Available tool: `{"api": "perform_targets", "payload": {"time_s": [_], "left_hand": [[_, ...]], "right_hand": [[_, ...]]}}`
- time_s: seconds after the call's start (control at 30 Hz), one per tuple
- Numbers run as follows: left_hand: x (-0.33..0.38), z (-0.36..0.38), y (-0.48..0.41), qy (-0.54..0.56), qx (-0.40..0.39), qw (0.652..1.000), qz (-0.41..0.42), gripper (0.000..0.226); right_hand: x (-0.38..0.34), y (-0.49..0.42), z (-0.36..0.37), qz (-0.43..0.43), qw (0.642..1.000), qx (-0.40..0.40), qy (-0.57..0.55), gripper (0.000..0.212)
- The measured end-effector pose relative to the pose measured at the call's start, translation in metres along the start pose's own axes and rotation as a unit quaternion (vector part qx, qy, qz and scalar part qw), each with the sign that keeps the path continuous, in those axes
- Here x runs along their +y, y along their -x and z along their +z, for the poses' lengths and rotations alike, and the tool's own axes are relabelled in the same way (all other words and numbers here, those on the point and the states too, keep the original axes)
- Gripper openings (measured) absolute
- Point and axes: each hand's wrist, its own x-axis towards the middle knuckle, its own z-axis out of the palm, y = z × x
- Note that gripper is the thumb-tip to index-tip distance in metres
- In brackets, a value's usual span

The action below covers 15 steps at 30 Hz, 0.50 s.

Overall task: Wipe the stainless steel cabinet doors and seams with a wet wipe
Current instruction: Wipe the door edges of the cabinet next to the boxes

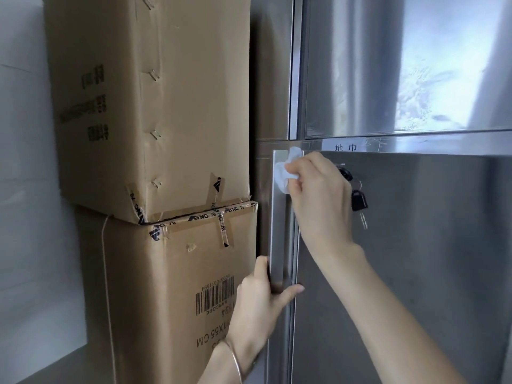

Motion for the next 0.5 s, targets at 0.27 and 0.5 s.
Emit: {"api": "perform_targets", "payload": {"time_s": [0.27, 0.5], "left_hand": [[0.004, -0.002, 0.004, -0.017, -0.009, 1.000, -0.001, 0.046], [0.009, -0.002, 0.012, -0.031, -0.011, 0.999, 0.003, 0.045]], "right_hand": [[0.016, 0.049, -0.002, -0.076, 0.994, 0.070, -0.019, 0.008], [0.007, -0.001, 0.002, -0.051, 0.990, 0.129, -0.035, 0.013]]}}
